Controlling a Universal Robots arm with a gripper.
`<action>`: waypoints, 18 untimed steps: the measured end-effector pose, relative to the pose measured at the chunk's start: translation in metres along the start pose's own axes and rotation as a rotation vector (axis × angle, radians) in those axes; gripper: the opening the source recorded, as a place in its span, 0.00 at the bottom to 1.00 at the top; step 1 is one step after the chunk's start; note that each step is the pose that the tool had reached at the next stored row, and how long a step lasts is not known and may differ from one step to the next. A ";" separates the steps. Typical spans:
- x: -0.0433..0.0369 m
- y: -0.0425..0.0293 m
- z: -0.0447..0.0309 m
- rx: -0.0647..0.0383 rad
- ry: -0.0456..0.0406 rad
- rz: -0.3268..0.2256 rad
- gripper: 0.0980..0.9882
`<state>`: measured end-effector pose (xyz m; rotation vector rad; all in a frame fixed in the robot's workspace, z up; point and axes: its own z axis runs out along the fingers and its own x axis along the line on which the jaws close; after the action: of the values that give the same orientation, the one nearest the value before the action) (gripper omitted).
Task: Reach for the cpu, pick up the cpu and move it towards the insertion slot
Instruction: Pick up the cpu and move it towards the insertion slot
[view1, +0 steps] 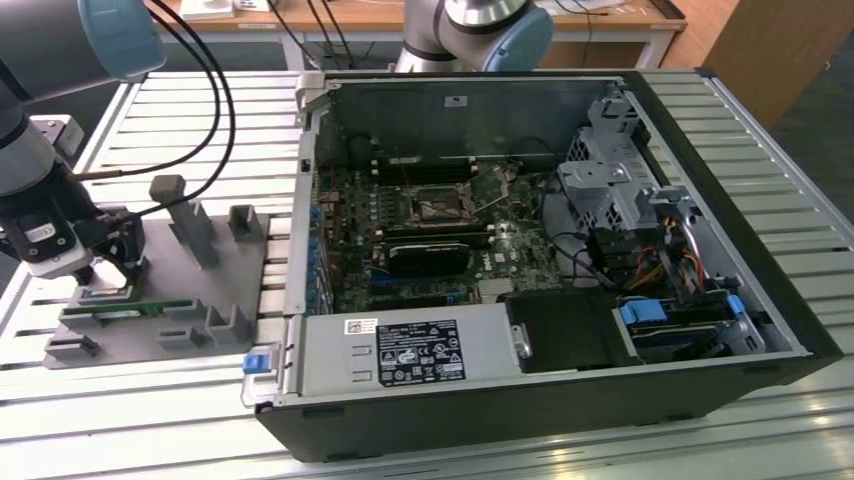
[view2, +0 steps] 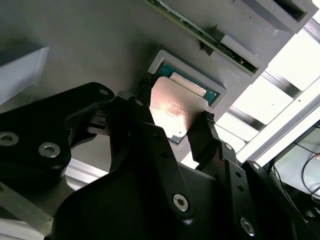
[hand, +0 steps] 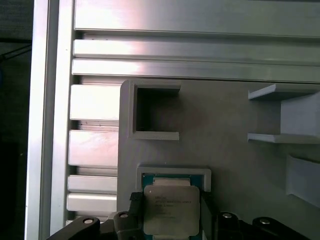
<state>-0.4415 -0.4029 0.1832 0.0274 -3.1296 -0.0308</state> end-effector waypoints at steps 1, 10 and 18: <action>0.0000 0.0000 0.0000 0.000 -0.0001 0.000 0.50; 0.0001 0.0002 -0.0093 0.000 -0.0011 0.000 0.50; 0.0001 0.0003 -0.0136 0.000 -0.0013 0.000 0.50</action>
<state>-0.4415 -0.4028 0.1968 0.0273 -3.1309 -0.0309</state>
